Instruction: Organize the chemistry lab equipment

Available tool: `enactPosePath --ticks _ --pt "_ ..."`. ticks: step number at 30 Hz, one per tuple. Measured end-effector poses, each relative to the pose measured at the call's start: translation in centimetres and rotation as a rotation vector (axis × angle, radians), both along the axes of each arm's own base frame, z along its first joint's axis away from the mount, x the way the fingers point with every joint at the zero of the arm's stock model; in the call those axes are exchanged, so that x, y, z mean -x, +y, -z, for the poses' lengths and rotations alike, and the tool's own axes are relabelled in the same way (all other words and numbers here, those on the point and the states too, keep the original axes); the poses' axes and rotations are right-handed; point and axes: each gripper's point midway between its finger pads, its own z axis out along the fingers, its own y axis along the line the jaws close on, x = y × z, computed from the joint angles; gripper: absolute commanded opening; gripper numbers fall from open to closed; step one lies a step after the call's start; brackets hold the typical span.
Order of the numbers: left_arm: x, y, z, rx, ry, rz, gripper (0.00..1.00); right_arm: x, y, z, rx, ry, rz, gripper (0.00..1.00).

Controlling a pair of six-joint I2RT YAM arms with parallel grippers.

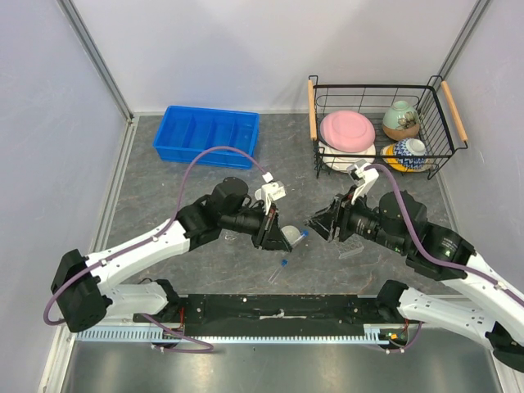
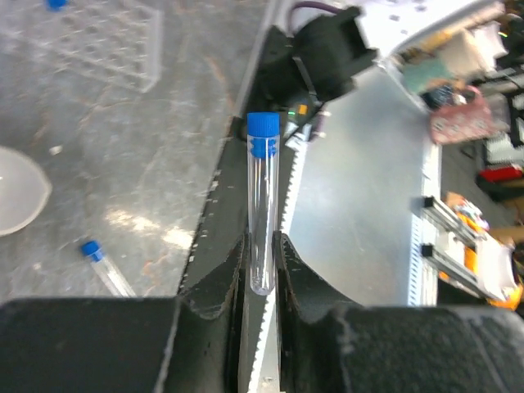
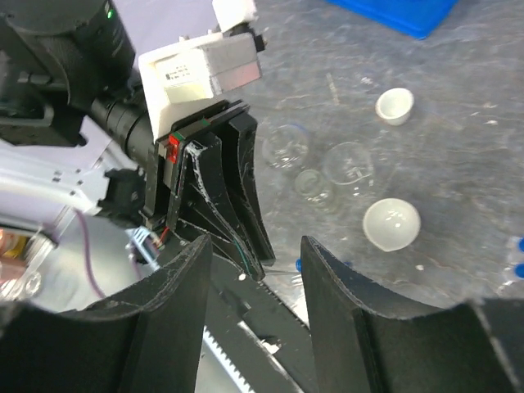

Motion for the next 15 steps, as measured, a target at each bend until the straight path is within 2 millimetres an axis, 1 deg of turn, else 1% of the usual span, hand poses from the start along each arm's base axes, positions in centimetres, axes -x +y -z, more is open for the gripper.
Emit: enactPosePath --ticks 4,9,13,15 --pt "2.1 -0.1 -2.5 0.136 0.009 0.129 0.03 1.5 1.4 -0.3 -0.034 0.027 -0.105 0.54" --pt "4.8 1.0 -5.2 0.286 -0.004 0.257 0.03 2.9 2.4 -0.8 -0.069 0.049 -0.196 0.54" --pt "6.6 2.0 -6.6 0.362 -0.024 0.337 0.02 4.0 3.1 -1.8 -0.115 0.052 -0.264 0.53" --pt "7.0 2.2 -7.0 0.386 -0.033 0.360 0.02 4.5 3.5 -2.1 -0.141 0.056 -0.299 0.53"
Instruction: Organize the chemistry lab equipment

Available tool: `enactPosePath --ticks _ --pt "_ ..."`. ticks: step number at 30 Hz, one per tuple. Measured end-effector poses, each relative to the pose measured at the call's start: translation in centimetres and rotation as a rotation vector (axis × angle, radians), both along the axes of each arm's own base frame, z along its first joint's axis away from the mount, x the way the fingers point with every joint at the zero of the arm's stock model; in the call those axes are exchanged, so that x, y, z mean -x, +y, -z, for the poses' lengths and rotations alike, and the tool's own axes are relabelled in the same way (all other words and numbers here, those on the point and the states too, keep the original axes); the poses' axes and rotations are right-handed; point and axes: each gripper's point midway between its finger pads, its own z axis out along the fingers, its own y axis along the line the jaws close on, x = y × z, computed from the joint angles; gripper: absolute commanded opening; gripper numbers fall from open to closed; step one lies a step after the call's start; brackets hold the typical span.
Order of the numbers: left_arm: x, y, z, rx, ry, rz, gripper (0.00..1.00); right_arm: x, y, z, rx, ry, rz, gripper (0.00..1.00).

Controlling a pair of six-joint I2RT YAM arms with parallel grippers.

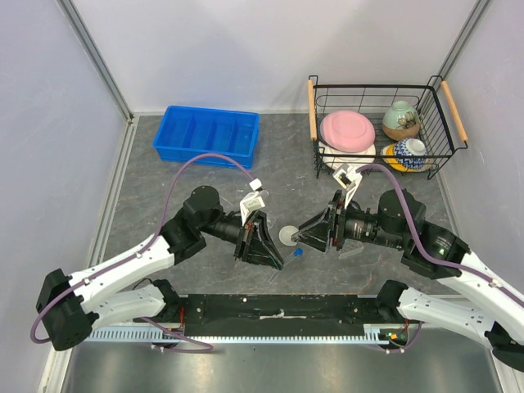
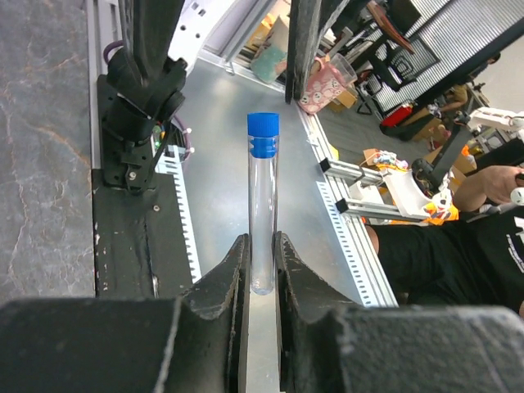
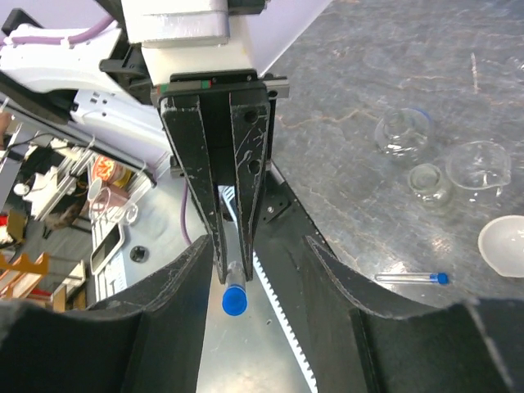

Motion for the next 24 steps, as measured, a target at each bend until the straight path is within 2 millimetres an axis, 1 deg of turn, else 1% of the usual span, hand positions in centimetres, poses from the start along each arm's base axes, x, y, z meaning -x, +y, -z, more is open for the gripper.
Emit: enactPosePath --ticks 2,6,11,19,24 --pt "0.1 0.1 -0.3 0.018 -0.003 0.015 0.02 0.4 0.4 -0.1 -0.022 0.010 -0.030 0.52" --pt "-0.2 -0.1 -0.7 0.039 0.001 0.028 0.02 1.0 0.9 0.6 -0.036 0.039 -0.066 0.52" --pt "-1.1 -0.5 -0.4 0.041 0.014 0.022 0.02 1.6 0.9 1.1 -0.050 0.063 -0.088 0.50" --pt "-1.8 -0.4 -0.4 0.048 0.010 0.020 0.02 2.2 0.6 0.6 -0.072 0.055 -0.101 0.47" --pt "-1.8 -0.2 -0.4 0.051 0.007 0.028 0.02 2.2 0.6 0.5 -0.073 0.052 -0.102 0.44"
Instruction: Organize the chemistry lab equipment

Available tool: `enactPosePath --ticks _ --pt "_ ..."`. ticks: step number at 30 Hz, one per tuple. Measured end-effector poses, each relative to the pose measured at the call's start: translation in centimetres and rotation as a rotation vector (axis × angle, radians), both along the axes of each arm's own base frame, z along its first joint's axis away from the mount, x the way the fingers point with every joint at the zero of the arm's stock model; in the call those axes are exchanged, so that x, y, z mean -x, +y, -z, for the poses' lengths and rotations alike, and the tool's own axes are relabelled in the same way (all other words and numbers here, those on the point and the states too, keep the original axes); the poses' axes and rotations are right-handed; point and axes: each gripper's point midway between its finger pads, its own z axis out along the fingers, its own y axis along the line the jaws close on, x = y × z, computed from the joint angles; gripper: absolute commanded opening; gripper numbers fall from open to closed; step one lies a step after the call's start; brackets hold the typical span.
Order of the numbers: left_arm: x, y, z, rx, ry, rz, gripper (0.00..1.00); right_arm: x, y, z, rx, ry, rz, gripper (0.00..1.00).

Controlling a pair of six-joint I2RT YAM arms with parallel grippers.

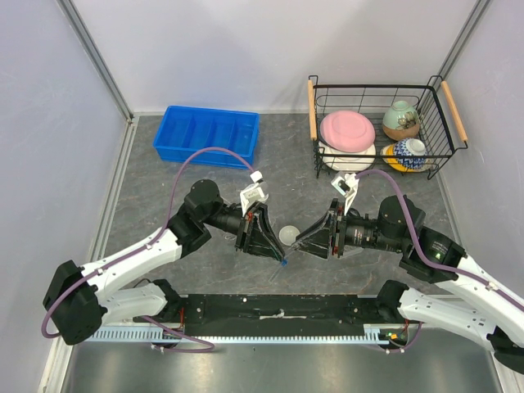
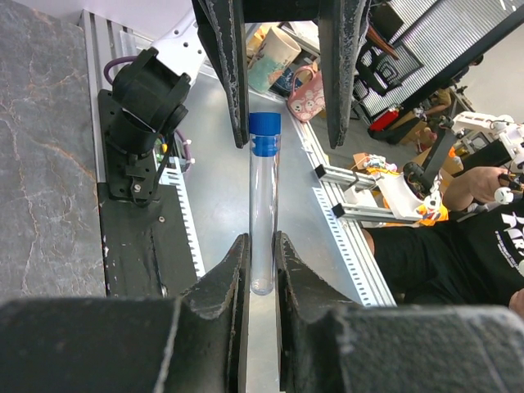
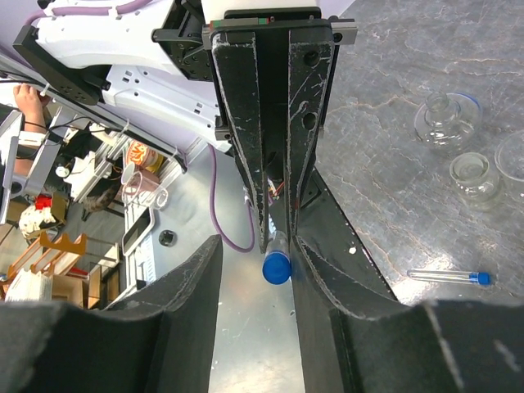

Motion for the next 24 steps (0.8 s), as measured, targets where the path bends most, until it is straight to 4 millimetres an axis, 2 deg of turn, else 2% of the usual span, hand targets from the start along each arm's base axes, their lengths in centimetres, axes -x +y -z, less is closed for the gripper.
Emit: enactPosePath --ticks 4,18,20,24 --pt "0.0 0.1 0.0 0.000 0.000 0.003 0.02 0.0 0.0 0.1 0.004 0.001 0.002 0.39" --pt "-0.3 0.3 0.0 -0.001 0.001 -0.002 0.02 -0.2 -0.3 0.9 0.015 0.005 0.018 0.33" --pt "-0.4 0.3 0.0 0.000 0.000 -0.005 0.02 -0.2 -0.3 1.0 0.015 0.005 0.019 0.29" --pt "-0.4 0.4 -0.1 0.002 -0.003 0.000 0.02 -0.2 -0.4 1.1 0.019 0.000 0.023 0.09"
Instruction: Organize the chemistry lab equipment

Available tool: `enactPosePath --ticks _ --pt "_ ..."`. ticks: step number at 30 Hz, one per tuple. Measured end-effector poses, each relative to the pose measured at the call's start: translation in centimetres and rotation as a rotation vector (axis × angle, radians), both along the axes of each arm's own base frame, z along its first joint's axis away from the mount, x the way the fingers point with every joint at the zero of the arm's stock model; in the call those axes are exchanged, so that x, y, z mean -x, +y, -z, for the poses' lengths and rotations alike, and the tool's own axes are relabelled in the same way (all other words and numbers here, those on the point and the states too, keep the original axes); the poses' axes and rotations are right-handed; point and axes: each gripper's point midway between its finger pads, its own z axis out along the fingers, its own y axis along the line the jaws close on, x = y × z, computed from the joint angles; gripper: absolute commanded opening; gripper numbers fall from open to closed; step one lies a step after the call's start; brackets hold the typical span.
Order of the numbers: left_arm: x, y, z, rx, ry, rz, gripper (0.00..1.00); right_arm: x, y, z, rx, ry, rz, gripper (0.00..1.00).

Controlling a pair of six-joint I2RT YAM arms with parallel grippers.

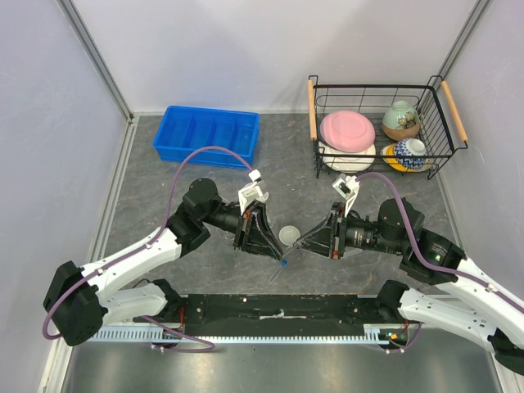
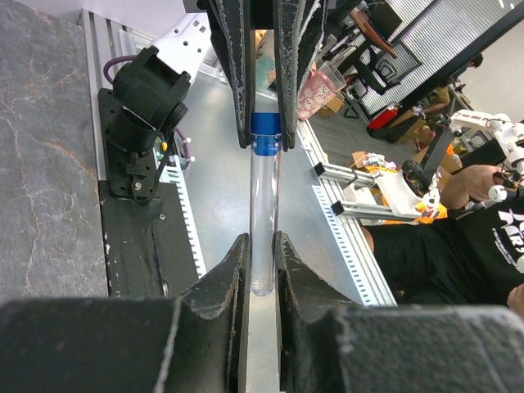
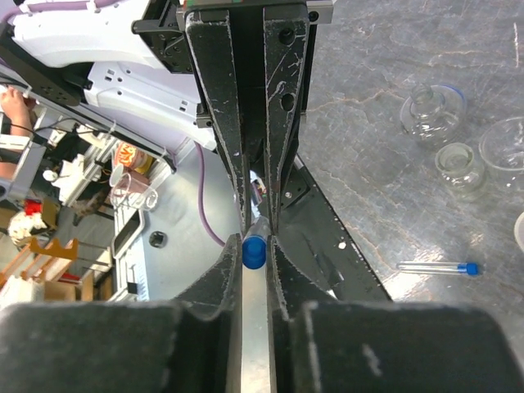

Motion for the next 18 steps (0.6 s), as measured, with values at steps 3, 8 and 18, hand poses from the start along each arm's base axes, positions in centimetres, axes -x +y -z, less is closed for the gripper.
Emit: enactPosePath --ticks 3,8,18 --pt "0.1 0.0 0.0 -0.001 0.002 0.004 0.02 -0.1 0.0 0.1 0.004 -0.002 0.004 0.00" --pt "0.0 0.0 0.0 -0.006 0.013 -0.001 0.41 -0.3 -0.1 0.2 0.009 -0.007 0.015 0.00" --pt "-1.4 -0.4 1.1 -0.116 0.108 -0.116 1.00 -2.3 -1.0 2.4 0.124 -0.013 0.123 0.00"
